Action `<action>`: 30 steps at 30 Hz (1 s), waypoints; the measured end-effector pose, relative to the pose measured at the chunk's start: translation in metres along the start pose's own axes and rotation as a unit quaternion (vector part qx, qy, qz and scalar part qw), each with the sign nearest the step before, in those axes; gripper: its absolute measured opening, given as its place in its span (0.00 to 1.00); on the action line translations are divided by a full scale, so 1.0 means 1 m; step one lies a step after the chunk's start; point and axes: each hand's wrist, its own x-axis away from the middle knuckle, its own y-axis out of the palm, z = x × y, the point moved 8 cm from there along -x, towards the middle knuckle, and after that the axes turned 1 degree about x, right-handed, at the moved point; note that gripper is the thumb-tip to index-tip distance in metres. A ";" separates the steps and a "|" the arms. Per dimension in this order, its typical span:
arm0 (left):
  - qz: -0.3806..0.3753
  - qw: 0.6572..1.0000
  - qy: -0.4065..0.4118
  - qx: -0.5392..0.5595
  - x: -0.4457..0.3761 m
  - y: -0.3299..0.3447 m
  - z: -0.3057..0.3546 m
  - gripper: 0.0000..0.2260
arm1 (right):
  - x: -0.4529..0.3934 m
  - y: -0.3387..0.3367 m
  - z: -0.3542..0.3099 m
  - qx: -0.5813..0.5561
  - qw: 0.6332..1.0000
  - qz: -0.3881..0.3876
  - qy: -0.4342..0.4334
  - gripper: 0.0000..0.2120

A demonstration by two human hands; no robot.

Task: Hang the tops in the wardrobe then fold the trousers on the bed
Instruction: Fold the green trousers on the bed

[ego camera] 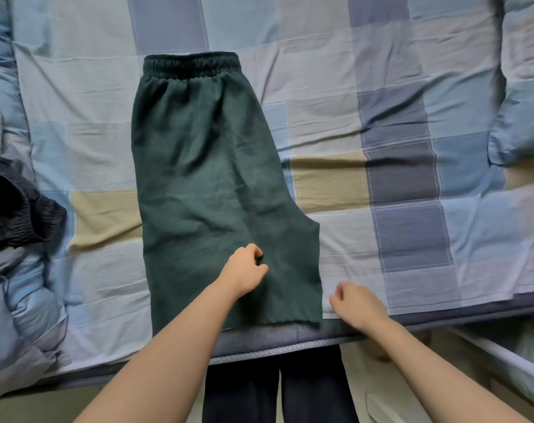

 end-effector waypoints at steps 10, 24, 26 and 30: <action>-0.026 0.935 -0.065 0.348 -0.011 -0.002 0.024 0.14 | -0.008 -0.030 -0.096 -0.556 0.824 -0.039 -0.104 0.17; 0.067 0.932 -0.122 0.335 -0.008 -0.035 -0.057 0.04 | 0.048 -0.027 -0.180 0.244 0.826 0.189 -0.472 0.17; 0.031 0.940 -0.105 0.324 -0.005 -0.029 -0.059 0.04 | 0.045 -0.038 -0.184 0.346 0.753 0.257 -0.496 0.22; 0.118 0.988 0.017 0.099 0.006 -0.057 -0.073 0.04 | 0.011 -0.037 -0.199 0.509 0.675 0.257 -0.469 0.27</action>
